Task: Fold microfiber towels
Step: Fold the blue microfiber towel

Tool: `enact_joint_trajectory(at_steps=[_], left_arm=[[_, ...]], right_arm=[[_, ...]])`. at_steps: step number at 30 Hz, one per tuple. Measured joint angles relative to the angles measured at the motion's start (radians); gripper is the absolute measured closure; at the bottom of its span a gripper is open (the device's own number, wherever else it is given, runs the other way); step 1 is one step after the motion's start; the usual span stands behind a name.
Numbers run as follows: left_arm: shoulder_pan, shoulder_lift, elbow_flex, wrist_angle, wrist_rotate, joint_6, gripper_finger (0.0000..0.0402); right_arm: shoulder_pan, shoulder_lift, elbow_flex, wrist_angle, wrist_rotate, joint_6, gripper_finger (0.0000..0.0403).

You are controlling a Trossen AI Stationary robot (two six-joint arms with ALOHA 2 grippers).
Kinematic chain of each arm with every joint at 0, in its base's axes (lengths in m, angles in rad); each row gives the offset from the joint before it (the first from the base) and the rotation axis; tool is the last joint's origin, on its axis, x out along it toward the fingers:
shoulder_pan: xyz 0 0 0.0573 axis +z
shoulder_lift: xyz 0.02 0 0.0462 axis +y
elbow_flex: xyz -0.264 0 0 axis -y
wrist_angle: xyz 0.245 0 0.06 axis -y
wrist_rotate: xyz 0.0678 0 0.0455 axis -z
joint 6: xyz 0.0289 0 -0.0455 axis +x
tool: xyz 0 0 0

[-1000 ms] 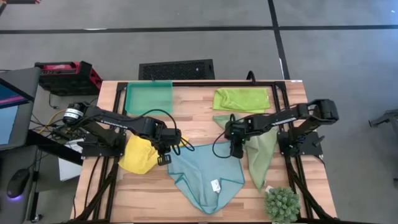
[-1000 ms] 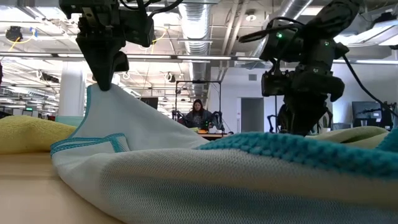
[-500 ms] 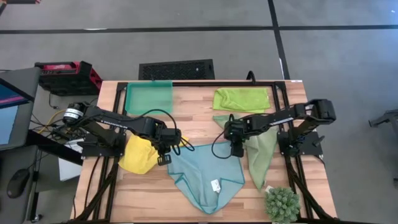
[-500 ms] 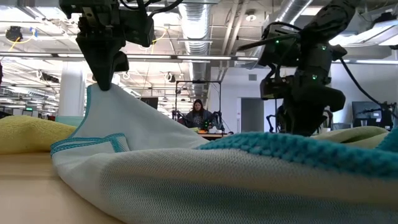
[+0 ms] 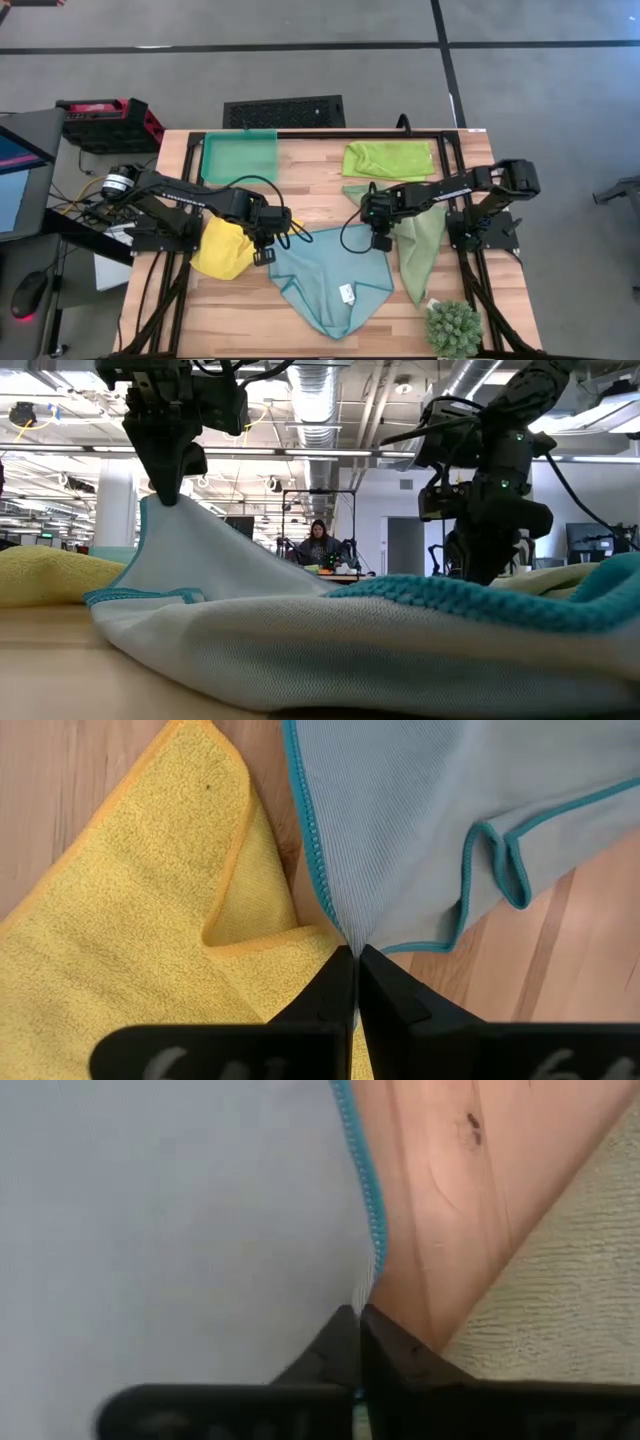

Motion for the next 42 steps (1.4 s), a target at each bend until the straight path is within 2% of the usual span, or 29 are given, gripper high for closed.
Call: enact_joint_trajectory(at_steps=[6,12,16,26,29,35,42], left_arm=[[0.0,0.0,0.0,0.0,-0.001,-0.024,0.0401],[0.0,-0.024,0.0,0.0,-0.002,-0.105,0.0401],[-0.005,-0.088,0.0,-0.005,-0.079,-0.185,0.0401],[-0.01,-0.263,0.01,-0.017,-0.34,-0.303,0.0401],[-0.01,-0.272,0.074,-0.047,-0.41,-0.284,0.0401],[0.004,-0.226,0.284,-0.229,-0.556,-0.217,0.0401],[0.014,-0.198,0.5,-0.236,-0.713,-0.103,0.0401]], right_arm=[[0.003,-0.018,0.031,-0.023,-0.028,0.014,0.0387],[0.006,-0.071,0.133,-0.113,-0.06,0.017,0.0395],[0.008,-0.098,0.217,-0.206,-0.044,0.04,0.0398],[0.001,-0.165,0.447,-0.447,0.229,0.042,0.04],[-0.011,-0.19,0.497,-0.484,0.292,0.042,0.0401],[-0.035,-0.222,0.603,-0.517,0.437,0.011,0.0401],[-0.048,-0.219,0.759,-0.515,0.555,-0.054,0.0401]])
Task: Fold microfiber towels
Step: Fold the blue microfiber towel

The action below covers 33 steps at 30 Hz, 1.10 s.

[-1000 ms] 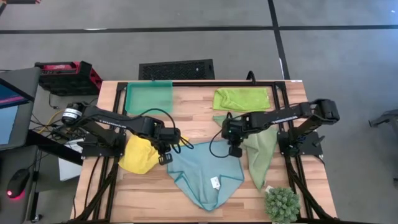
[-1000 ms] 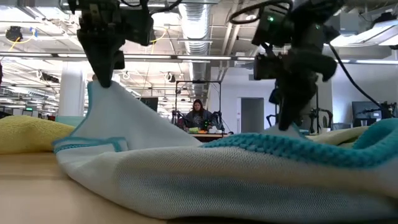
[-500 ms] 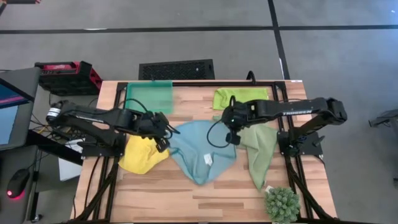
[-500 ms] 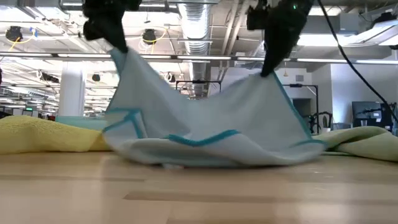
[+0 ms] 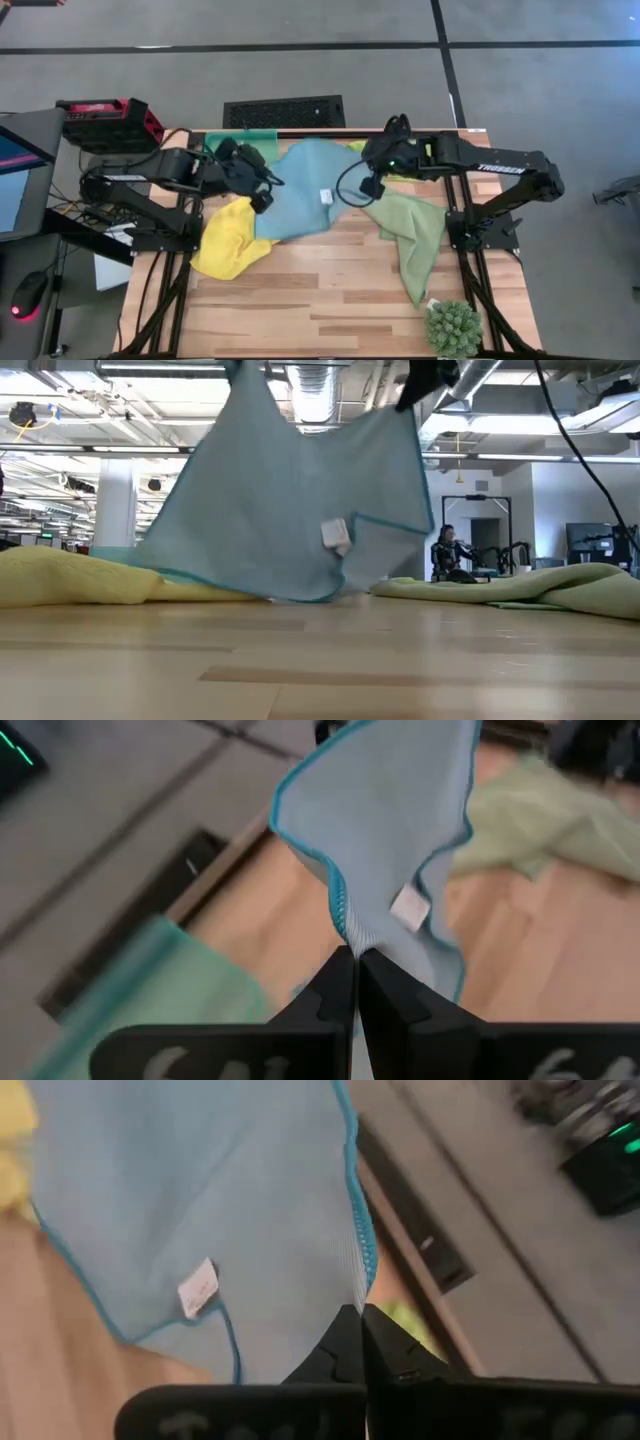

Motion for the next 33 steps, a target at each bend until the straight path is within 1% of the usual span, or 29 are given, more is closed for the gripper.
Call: enact_joint_trajectory(at_steps=[5,7,11,17,21,24,27,30,33], left_arm=[[0.017,0.0,0.076,0.0,-0.094,0.126,0.0401],[0.035,0.0,0.087,0.0,-0.124,0.162,0.0401],[0.069,0.001,0.089,0.0,-0.224,0.168,0.0401],[0.133,0.003,0.088,0.003,-0.231,0.251,0.0401],[0.184,0.006,0.088,0.041,-0.259,0.334,0.0401],[0.208,0.005,0.083,0.117,-0.259,0.403,0.0401],[0.205,0.005,0.083,0.133,-0.254,0.433,0.0401],[0.177,0.005,0.083,0.065,-0.161,0.412,0.0401],[0.128,0.023,0.083,-0.038,-0.076,0.321,0.0401]], right_arm=[[-0.007,0.0,0.093,-0.002,0.113,-0.094,0.0401],[-0.023,0.0,0.126,0.0,0.127,-0.119,0.0401],[-0.056,0.0,0.154,-0.003,0.148,-0.158,0.0401],[-0.117,0.001,0.16,-0.002,0.147,-0.195,0.0401],[-0.167,0.001,0.16,0.029,0.148,-0.232,0.0401],[-0.192,0.001,0.16,0.075,0.156,-0.255,0.0401],[-0.186,-0.008,0.16,0.075,0.171,-0.255,0.0401],[-0.143,-0.01,0.161,0.0,0.168,-0.235,0.0401],[-0.081,0.004,0.16,-0.137,0.148,-0.156,0.0401]])
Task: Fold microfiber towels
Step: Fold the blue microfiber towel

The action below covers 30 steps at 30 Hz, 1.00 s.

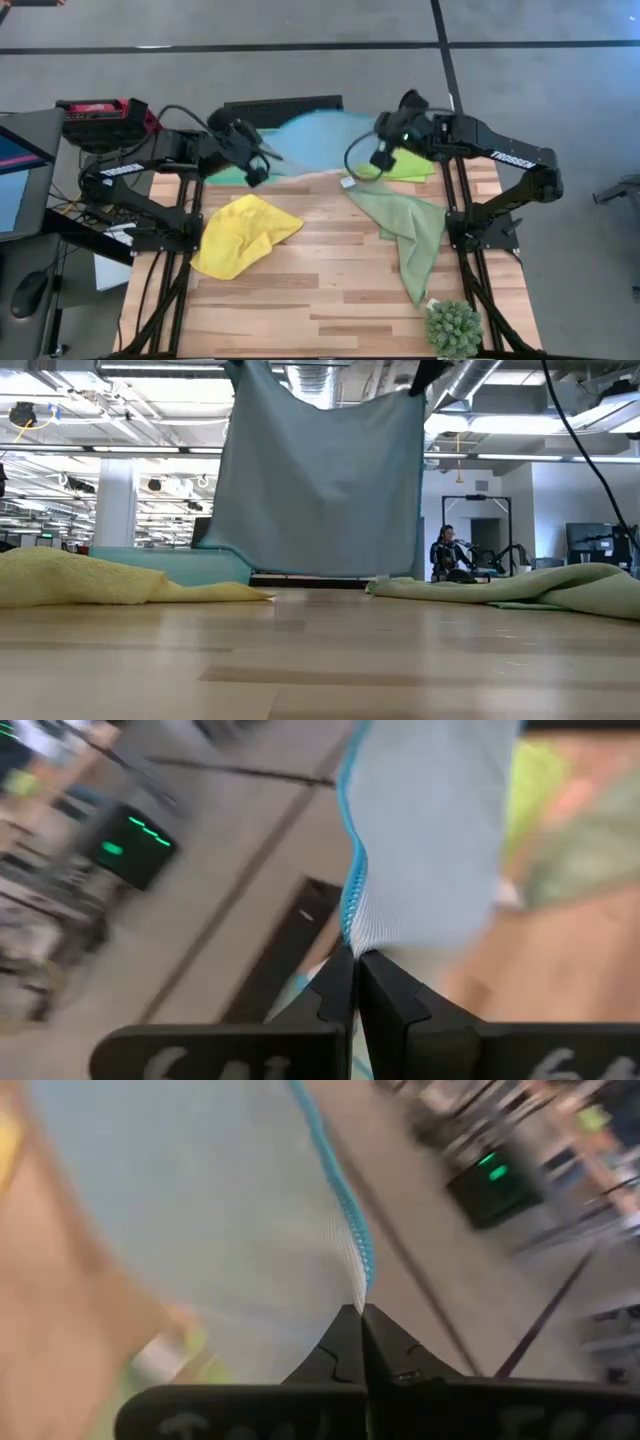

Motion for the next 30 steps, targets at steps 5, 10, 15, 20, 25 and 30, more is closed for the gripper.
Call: enact_joint_trajectory(at_steps=[5,10,15,20,25,30], left_arm=[[-0.106,0.059,-0.001,-0.176,0.112,-0.171,0.0401],[-0.212,0.148,-0.002,-0.269,0.212,-0.293,0.0401],[-0.298,0.219,-0.002,-0.273,0.316,-0.378,0.0401],[-0.368,0.284,-0.002,-0.272,0.431,-0.466,0.0401],[-0.418,0.353,-0.001,-0.247,0.537,-0.525,0.0401],[-0.45,0.419,-0.001,-0.219,0.614,-0.564,0.0401]], right_arm=[[0.115,0.031,-0.001,-0.238,-0.073,0.182,0.0401],[0.224,0.055,-0.01,-0.349,-0.153,0.335,0.0401],[0.314,0.057,-0.108,-0.327,-0.284,0.42,0.0401],[0.397,0.057,-0.219,-0.259,-0.381,0.494,0.0401],[0.455,0.057,-0.323,-0.137,-0.51,0.521,0.0401],[0.486,0.058,-0.387,-0.075,-0.58,0.546,0.0401]])
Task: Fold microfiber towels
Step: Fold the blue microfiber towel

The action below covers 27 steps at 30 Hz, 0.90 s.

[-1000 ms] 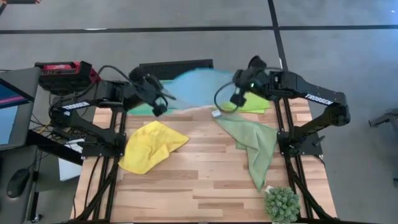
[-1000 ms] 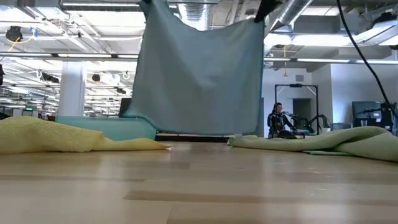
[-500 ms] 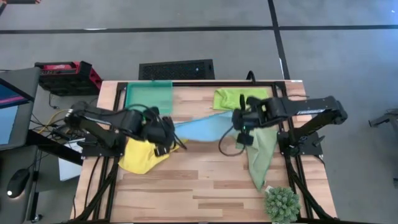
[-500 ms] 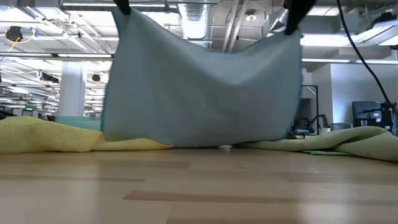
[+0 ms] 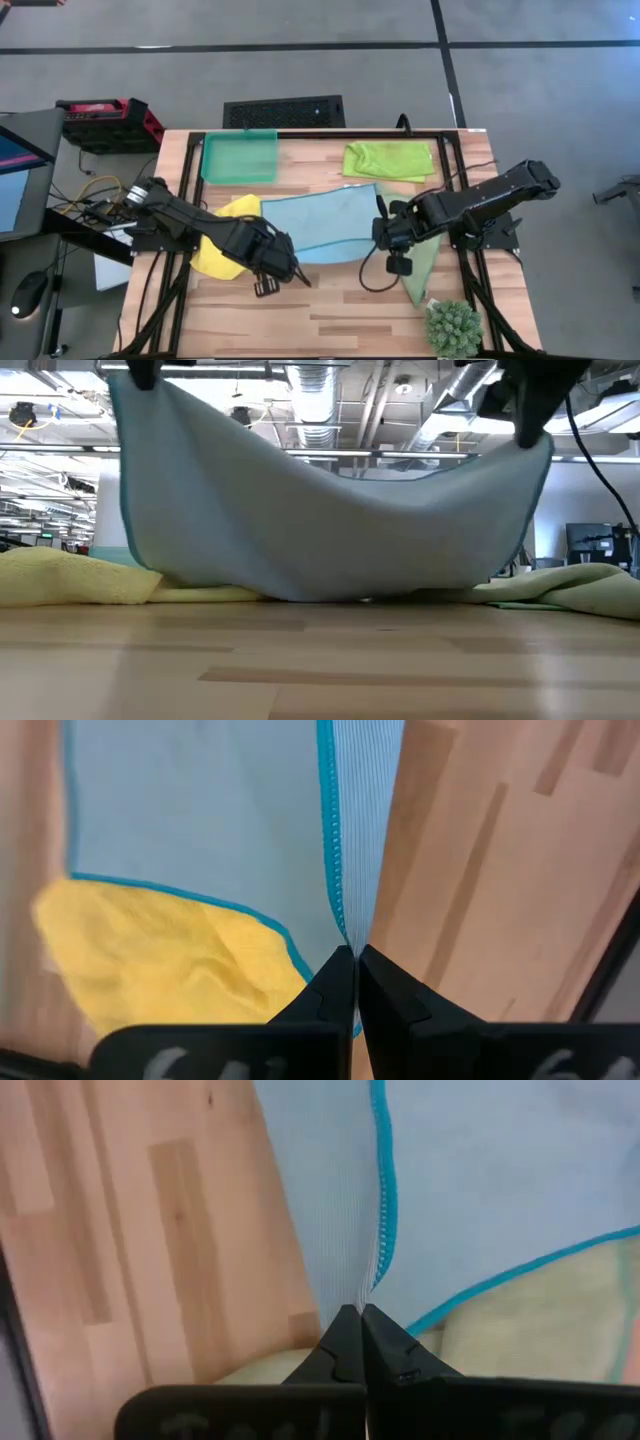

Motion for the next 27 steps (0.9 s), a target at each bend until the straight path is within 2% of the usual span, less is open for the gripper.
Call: enact_joint_trajectory(at_steps=[3,7,10,20,27], left_arm=[[-0.009,0.008,0.0,0.001,0.006,-0.023,0.0401],[0.0,0.006,0.0,0.001,-0.036,-0.094,0.0401],[0.017,0.005,-0.003,-0.001,-0.015,-0.136,0.0401],[0.073,0.004,-0.127,-0.006,-0.009,-0.2,0.0401],[0.127,0.004,-0.247,0.011,-0.062,-0.227,0.0401]], right_arm=[[0.005,-0.001,-0.016,0.001,-0.005,0.002,0.0399],[-0.026,-0.001,-0.035,0.002,0.001,-0.026,0.0394],[-0.057,-0.001,-0.057,0.005,0.027,-0.043,0.0398],[-0.183,0.0,-0.152,0.077,0.085,-0.136,0.04],[-0.269,0.0,-0.219,0.183,0.129,-0.184,0.0399]])
